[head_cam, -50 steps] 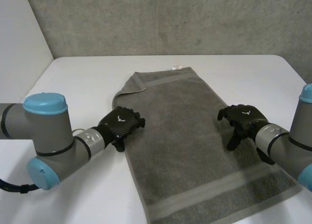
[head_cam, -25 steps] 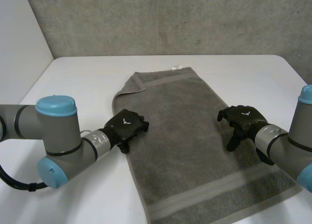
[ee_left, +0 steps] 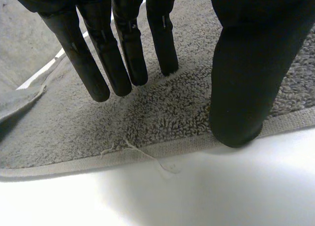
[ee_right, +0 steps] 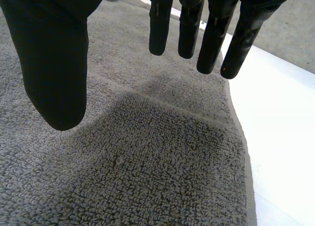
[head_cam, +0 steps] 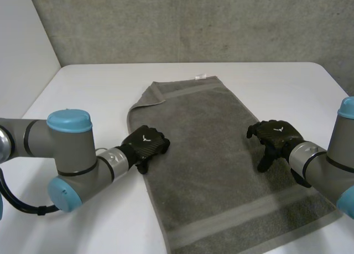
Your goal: Fold the towel.
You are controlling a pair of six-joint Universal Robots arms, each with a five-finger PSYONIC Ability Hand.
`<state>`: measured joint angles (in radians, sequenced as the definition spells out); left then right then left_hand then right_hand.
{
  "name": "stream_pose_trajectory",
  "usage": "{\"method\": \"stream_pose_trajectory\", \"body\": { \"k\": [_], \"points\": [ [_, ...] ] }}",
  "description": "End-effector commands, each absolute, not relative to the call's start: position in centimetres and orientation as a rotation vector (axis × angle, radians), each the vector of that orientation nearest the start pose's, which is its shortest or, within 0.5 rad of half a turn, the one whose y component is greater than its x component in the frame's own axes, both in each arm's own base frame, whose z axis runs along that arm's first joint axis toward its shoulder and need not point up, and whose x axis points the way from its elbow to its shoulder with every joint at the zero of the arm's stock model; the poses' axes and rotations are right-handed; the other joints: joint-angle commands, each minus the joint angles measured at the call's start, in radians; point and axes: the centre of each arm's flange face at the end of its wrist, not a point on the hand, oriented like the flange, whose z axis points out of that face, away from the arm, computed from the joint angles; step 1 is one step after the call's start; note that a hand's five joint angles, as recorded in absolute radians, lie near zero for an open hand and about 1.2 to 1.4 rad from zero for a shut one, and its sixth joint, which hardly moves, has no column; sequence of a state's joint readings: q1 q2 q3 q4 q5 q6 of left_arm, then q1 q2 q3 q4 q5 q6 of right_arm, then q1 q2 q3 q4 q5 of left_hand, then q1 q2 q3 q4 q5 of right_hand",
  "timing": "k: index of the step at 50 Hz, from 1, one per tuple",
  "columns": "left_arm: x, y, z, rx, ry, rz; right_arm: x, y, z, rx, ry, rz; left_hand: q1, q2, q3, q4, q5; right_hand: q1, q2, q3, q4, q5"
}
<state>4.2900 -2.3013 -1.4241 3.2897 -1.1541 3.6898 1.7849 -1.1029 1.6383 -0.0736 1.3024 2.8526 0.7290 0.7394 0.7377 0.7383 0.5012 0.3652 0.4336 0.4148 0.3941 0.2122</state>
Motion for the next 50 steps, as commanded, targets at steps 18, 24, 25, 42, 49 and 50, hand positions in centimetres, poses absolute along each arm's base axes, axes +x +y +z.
{"method": "stream_pose_trajectory", "body": {
  "k": [18, 24, 25, 42, 49, 50],
  "points": [
    [-32.1, -27.6, 10.5, 1.708, 2.306, -1.891, 22.3, -29.3, 14.4, -0.827, 2.367, -1.557, 0.33, 0.32, 0.321, 0.321, 0.383, 0.04, -0.029, -0.01, 0.011, 0.018],
    [-32.3, -28.1, 10.7, 1.694, 2.281, -1.918, 22.3, -29.4, 14.5, -0.825, 2.366, -1.558, 0.666, 0.656, 0.657, 0.657, 0.719, 0.04, -0.029, -0.01, 0.011, 0.018],
    [-32.3, -28.3, 10.9, 1.683, 2.266, -1.933, 22.3, -29.4, 14.5, -0.825, 2.366, -1.558, 0.667, 0.657, 0.659, 0.658, 0.721, 0.04, -0.029, -0.01, 0.011, 0.018],
    [-32.2, -27.4, 20.7, 1.485, 2.038, -2.213, 23.7, -27.6, 16.4, -0.821, 2.336, -1.495, 0.667, 0.657, 0.659, 0.658, 0.721, -0.115, -0.184, -0.165, -0.144, -0.137],
    [-31.6, -26.1, 21.5, 1.453, 2.086, -2.236, 27.6, -24.1, 18.0, -0.687, 2.248, -1.324, 0.667, 0.657, 0.659, 0.658, 0.721, -0.191, -0.259, -0.24, -0.22, -0.212],
    [-31.5, -25.9, 21.1, 1.459, 2.1, -2.222, 28.3, -23.6, 18.0, -0.632, 2.227, -1.282, 0.667, 0.657, 0.659, 0.658, 0.721, -0.191, -0.259, -0.24, -0.22, -0.212]
  ]
}}
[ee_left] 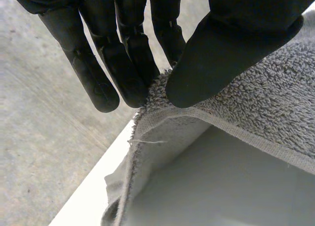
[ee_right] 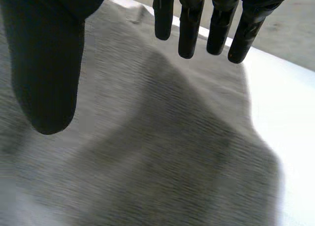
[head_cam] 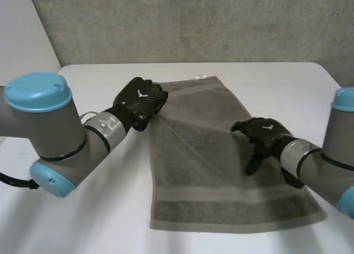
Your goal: Fold the towel.
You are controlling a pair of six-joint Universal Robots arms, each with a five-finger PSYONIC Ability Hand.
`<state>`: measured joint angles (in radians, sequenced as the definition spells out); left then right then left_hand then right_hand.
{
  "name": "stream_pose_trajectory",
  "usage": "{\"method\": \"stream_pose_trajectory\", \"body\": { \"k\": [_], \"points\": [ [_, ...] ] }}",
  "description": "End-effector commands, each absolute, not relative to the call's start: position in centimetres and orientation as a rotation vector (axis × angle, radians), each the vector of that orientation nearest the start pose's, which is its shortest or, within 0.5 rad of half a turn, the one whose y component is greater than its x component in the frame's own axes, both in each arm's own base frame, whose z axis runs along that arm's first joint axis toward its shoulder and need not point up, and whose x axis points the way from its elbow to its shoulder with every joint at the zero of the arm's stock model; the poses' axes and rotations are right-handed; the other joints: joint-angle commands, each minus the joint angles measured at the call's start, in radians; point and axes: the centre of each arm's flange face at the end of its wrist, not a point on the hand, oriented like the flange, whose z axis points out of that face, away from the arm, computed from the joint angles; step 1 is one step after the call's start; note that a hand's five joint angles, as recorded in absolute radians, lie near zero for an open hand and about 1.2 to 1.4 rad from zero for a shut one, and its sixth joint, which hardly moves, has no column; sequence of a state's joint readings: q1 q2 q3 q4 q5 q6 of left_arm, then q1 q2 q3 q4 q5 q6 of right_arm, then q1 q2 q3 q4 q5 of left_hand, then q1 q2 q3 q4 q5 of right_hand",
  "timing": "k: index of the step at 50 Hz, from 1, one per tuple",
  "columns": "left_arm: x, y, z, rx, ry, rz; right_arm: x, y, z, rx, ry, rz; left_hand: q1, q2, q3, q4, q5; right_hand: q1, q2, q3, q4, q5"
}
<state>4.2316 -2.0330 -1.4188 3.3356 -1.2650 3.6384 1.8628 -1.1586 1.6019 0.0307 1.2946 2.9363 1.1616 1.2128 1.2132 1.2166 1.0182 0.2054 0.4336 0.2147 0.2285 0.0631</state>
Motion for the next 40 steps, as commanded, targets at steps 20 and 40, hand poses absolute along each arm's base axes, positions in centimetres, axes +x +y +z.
{"method": "stream_pose_trajectory", "body": {
  "k": [20, 40],
  "points": [
    [-30.4, -25.3, 23.1, 1.331, 2.065, -2.238, 33.7, -25.6, 19.9, -0.531, 2.027, -1.542, 0.235, 0.183, 0.183, 0.18, 0.204, 1.191, 0.963, 1.182, 1.168, 1.159],
    [-33.7, -17.3, 27.6, 1.195, 2.351, -2.547, 28.6, -28.2, 34.2, -1.027, 1.922, -1.859, 0.235, 0.183, 0.183, 0.18, 0.204, 1.191, 0.963, 1.182, 1.168, 1.159]
  ]
}}
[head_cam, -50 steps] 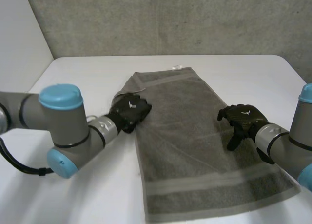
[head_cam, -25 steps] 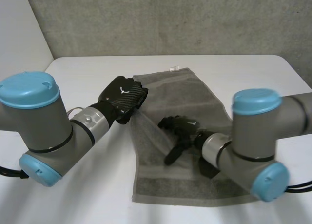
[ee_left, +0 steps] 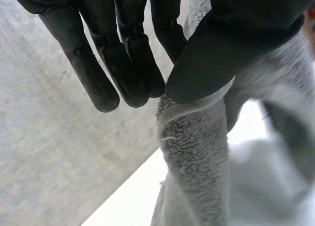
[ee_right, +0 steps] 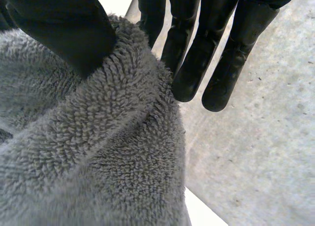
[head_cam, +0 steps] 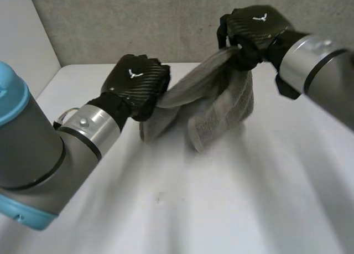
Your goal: Fold the towel.
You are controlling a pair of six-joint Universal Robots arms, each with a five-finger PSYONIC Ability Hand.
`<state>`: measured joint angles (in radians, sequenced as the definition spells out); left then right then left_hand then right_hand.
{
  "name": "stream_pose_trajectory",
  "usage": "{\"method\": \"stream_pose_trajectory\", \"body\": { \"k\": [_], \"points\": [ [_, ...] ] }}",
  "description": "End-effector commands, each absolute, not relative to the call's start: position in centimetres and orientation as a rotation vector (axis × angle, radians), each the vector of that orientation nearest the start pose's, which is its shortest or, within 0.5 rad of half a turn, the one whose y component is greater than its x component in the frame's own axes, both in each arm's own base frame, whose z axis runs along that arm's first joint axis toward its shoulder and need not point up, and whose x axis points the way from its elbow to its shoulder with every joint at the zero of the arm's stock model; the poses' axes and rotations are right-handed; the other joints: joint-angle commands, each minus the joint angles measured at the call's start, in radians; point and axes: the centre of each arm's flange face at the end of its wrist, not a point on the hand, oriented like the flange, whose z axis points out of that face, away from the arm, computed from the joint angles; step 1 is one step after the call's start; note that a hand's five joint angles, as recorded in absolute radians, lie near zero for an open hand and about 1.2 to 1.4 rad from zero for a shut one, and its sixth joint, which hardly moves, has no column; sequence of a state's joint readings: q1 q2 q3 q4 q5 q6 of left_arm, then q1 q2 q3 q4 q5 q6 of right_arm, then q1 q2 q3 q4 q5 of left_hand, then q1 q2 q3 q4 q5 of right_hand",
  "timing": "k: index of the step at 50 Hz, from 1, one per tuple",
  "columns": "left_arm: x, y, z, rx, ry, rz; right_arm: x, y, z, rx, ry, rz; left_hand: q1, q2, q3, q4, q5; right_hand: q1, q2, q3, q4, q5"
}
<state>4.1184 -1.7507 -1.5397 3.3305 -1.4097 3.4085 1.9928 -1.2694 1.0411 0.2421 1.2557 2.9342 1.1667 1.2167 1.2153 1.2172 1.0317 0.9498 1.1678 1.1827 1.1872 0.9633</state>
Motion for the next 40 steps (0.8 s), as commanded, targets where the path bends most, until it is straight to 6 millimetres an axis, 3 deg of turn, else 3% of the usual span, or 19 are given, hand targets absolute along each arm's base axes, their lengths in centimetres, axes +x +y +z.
{"method": "stream_pose_trajectory", "body": {
  "k": [1, 5, 10, 14, 15, 16, 17, 19, 31, 35, 40],
  "points": [
    [-34.4, -16.6, 26.9, 1.212, 2.41, -2.531, 28.7, -28.5, 33.5, -1.062, 1.949, -1.847, 0.23, 0.18, 0.181, 0.179, 0.19, 0.446, 0.228, 0.214, 0.209, 0.258],
    [-35.6, -16.0, 24.9, 1.237, 2.511, -2.459, 28.8, -29.3, 31.5, -1.109, 1.999, -1.801, 0.23, 0.18, 0.181, 0.179, 0.19, 0.446, 0.228, 0.214, 0.209, 0.258],
    [-36.7, -17.4, 21.5, 1.201, 2.58, -2.336, 28.6, -30.6, 26.1, -1.147, 2.134, -1.634, 0.23, 0.18, 0.181, 0.179, 0.19, 0.446, 0.228, 0.214, 0.209, 0.258],
    [-37.0, -18.3, 19.9, 1.191, 2.618, -2.276, 27.8, -31.5, 24.0, -1.169, 2.197, -1.59, 0.118, 0.068, 0.07, 0.068, 0.079, 0.446, 0.228, 0.214, 0.209, 0.258],
    [-36.9, -19.0, 19.4, 1.175, 2.625, -2.256, 27.5, -32.0, 23.2, -1.176, 2.225, -1.589, -0.332, -0.382, -0.381, -0.383, -0.372, 0.446, 0.228, 0.214, 0.209, 0.258],
    [-36.6, -19.6, 19.1, 1.151, 2.63, -2.242, 27.1, -32.4, 22.5, -1.174, 2.254, -1.593, -0.613, -0.663, -0.661, -0.663, -0.652, 0.446, 0.228, 0.214, 0.209, 0.258],
    [-36.6, -19.7, 19.1, 1.151, 2.63, -2.242, 27.1, -32.4, 22.5, -1.174, 2.254, -1.593, -0.616, -0.666, -0.664, -0.666, -0.655, 0.446, 0.228, 0.214, 0.209, 0.258],
    [-35.7, -21.0, 18.9, 1.096, 2.632, -2.226, 26.4, -33.1, 21.6, -1.155, 2.296, -1.626, -0.861, -0.911, -0.91, -0.912, -0.901, 0.446, 0.228, 0.214, 0.209, 0.258],
    [-31.7, -24.4, 17.1, 0.923, 2.691, -2.092, 23.7, -34.2, 19.0, -1.059, 2.386, -1.651, -0.886, -0.936, -0.934, -0.936, -0.925, 0.446, 0.228, 0.214, 0.209, 0.258],
    [-31.0, -24.4, 15.6, 0.985, 2.772, -2.017, 22.8, -34.7, 17.9, -1.022, 2.414, -1.65, -0.848, -0.898, -0.896, -0.898, -0.887, 0.446, 0.228, 0.214, 0.209, 0.258],
    [-31.3, -23.8, 15.2, 1.06, 2.831, -1.987, 22.3, -34.8, 17.1, -0.977, 2.428, -1.641, -0.845, -0.895, -0.893, -0.895, -0.884, 0.446, 0.228, 0.214, 0.209, 0.258]
  ]
}}
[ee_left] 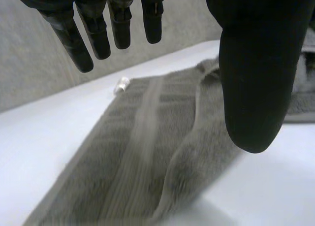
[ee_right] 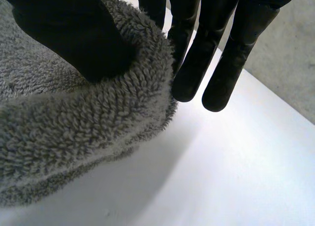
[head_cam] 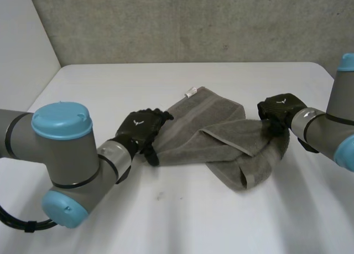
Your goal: Fold the towel.
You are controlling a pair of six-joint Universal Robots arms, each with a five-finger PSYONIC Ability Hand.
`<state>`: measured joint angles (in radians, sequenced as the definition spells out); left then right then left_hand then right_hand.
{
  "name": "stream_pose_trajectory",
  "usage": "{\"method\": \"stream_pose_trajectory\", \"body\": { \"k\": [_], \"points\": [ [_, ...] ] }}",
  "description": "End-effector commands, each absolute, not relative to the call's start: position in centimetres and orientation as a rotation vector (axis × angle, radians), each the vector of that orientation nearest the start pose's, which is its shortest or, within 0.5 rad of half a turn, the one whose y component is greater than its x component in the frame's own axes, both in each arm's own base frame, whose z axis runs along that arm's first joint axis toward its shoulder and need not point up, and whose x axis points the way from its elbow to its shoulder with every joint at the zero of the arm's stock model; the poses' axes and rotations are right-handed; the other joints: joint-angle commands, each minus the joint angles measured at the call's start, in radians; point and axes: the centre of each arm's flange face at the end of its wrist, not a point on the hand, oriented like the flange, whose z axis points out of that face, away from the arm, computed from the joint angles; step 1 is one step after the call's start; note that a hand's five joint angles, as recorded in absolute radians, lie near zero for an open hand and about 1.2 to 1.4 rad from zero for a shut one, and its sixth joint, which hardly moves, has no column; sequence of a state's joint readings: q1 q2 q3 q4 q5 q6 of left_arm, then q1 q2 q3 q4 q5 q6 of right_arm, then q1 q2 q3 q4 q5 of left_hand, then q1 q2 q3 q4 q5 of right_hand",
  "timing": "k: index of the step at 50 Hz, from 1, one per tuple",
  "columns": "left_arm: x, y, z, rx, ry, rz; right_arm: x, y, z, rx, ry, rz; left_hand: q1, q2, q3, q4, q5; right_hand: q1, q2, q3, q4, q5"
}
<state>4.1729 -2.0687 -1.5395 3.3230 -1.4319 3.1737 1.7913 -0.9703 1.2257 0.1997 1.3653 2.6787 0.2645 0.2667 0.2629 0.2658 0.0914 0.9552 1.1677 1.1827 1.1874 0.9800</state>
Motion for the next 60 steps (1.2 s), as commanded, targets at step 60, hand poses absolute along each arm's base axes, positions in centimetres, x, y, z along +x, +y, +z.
{"method": "stream_pose_trajectory", "body": {
  "k": [60],
  "points": [
    [-34.1, -26.9, 12.1, 0.994, 2.83, -1.854, 22.8, -33.9, 19.4, -0.988, 2.358, -1.732, 1.132, 1.13, 1.133, 1.13, 1.13, 0.441, 0.229, 0.214, 0.209, 0.242]
  ]
}}
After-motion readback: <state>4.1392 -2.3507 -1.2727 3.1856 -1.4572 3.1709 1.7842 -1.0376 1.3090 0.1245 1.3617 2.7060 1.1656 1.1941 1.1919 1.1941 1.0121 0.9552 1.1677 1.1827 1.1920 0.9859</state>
